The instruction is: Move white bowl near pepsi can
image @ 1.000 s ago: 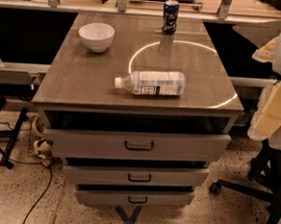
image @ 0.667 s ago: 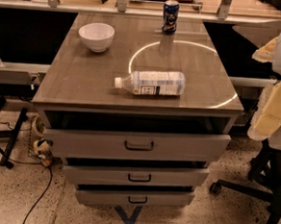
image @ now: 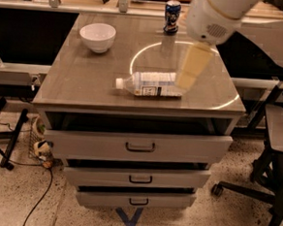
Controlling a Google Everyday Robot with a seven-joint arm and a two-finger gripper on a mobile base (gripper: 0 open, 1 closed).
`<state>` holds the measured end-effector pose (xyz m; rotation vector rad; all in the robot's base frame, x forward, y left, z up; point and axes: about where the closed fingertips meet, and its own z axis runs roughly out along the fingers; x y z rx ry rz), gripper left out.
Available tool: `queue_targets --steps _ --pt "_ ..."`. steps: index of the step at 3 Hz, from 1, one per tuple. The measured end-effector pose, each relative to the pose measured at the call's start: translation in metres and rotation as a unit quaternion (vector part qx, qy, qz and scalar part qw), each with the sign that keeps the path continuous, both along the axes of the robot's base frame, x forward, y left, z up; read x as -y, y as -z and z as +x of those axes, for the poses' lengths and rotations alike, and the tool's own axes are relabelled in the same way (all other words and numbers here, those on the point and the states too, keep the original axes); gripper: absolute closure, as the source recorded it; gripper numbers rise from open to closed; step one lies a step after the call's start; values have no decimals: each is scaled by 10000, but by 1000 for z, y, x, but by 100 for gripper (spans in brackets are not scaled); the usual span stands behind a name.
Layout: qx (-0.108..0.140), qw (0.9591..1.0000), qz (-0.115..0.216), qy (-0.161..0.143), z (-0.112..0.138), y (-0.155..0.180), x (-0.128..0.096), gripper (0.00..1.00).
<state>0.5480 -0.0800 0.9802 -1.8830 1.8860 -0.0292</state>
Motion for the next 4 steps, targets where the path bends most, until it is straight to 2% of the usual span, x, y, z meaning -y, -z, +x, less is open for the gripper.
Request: queue_targets --steps 1,2,4 --pt "189 9973 447 -547 30 0 -88 0" --pt "189 9973 447 -548 30 0 -88 0" --pt "386 9952 900 40 126 51 -140 0"
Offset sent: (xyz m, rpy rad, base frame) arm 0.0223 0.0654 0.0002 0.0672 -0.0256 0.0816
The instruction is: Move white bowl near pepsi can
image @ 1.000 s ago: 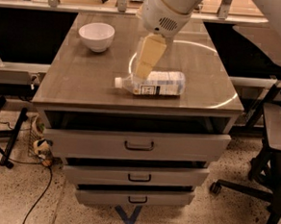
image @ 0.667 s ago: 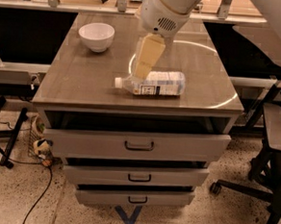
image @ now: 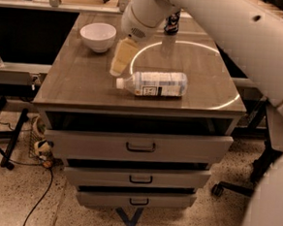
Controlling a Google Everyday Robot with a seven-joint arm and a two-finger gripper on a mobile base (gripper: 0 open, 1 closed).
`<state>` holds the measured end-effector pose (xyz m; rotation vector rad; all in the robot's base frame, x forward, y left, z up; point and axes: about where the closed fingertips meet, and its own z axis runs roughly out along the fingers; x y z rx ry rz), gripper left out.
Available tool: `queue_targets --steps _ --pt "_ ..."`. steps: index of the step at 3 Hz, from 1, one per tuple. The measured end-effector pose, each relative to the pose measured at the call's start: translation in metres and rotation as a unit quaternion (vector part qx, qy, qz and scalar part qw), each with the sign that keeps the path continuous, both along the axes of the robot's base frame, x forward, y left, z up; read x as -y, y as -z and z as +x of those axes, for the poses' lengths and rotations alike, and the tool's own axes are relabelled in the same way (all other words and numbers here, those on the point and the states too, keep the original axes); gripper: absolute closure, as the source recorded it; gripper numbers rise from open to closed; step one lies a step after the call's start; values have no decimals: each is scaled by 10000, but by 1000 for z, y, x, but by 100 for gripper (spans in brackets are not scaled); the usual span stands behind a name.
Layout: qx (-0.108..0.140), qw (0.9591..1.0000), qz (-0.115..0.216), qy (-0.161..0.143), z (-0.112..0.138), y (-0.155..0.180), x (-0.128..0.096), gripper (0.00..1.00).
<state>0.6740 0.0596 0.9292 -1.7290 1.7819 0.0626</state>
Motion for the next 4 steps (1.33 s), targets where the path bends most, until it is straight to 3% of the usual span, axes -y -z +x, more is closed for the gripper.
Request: queue_targets --steps 1,2,4 --pt "-3 9988 362 327 65 26 -34 0" --pt "-45 9975 544 442 93 40 -54 0" --pt "-119 9973 554 471 133 69 -88 0"
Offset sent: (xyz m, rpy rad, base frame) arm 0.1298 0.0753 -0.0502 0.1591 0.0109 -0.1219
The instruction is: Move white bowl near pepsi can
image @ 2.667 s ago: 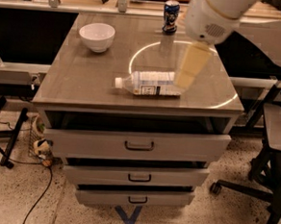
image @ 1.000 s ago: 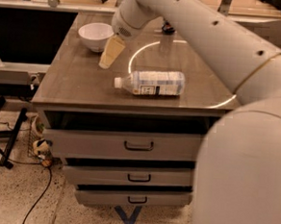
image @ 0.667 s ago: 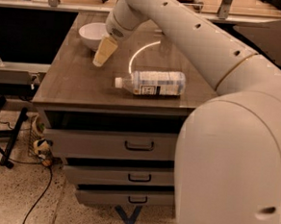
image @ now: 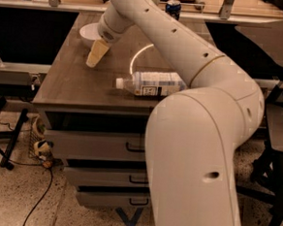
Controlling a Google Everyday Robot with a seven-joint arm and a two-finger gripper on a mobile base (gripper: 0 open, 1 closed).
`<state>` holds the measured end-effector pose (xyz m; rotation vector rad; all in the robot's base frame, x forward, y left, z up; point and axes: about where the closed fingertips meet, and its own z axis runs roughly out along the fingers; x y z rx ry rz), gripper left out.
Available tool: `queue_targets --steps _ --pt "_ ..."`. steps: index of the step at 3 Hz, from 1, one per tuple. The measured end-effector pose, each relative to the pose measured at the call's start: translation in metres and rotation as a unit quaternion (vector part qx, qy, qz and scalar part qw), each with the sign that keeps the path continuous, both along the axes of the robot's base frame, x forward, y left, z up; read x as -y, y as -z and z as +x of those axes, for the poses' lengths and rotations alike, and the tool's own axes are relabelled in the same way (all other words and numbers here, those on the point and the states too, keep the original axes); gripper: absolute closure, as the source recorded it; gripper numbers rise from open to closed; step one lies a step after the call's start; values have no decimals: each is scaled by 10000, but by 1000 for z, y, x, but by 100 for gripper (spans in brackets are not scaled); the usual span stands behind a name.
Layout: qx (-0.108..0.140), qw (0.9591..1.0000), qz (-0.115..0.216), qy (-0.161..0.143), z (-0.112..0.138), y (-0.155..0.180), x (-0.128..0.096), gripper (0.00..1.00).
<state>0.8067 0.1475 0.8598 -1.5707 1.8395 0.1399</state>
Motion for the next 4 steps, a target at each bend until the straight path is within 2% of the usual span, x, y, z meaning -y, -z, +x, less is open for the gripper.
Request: queue_targets --steps 1,3,4 --pt "-66 10000 -35 16 9 11 -9 27" --pt "-77 10000 -44 39 10 11 -8 74" --pt "201 9996 -195 6 -8 -19 3 100"
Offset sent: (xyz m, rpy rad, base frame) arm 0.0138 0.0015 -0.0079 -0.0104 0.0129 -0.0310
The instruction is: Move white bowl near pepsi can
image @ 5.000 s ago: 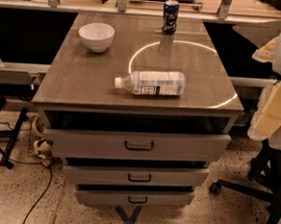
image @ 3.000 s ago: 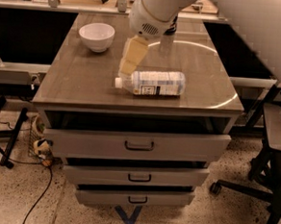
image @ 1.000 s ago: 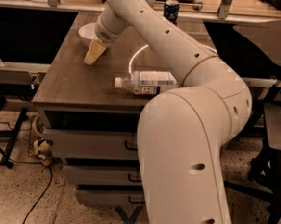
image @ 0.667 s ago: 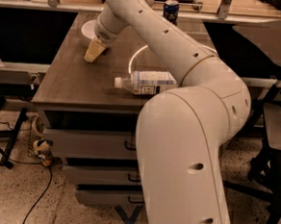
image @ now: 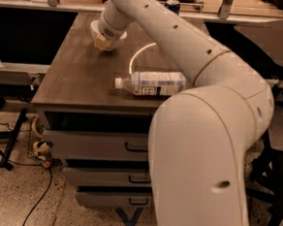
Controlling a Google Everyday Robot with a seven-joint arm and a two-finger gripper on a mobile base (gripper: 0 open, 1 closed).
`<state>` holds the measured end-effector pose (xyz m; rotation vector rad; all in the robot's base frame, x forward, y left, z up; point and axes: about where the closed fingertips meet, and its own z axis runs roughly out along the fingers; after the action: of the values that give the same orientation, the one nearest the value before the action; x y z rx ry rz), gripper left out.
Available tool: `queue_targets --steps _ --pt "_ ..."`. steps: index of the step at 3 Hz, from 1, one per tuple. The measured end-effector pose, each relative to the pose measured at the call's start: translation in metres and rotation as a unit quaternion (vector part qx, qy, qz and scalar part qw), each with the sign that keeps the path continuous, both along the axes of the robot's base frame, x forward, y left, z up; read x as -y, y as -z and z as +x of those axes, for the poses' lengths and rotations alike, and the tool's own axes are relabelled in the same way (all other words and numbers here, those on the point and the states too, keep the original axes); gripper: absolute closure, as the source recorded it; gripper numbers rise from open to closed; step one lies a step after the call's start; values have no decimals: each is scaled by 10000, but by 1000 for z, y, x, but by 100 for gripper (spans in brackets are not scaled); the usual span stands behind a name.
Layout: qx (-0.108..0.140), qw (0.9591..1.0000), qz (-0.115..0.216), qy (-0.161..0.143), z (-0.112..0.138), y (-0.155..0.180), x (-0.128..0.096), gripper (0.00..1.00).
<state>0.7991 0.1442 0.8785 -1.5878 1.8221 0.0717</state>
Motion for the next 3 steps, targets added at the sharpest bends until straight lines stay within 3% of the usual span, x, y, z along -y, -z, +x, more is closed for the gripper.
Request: queue_targets --steps 1,2,3 --pt "398 9988 -237 -145 -19 -41 6 100" --pt "788 9928 -879 -205 -34 -84 31 100" --pt "692 9926 -986 -141 -36 -79 42 100"
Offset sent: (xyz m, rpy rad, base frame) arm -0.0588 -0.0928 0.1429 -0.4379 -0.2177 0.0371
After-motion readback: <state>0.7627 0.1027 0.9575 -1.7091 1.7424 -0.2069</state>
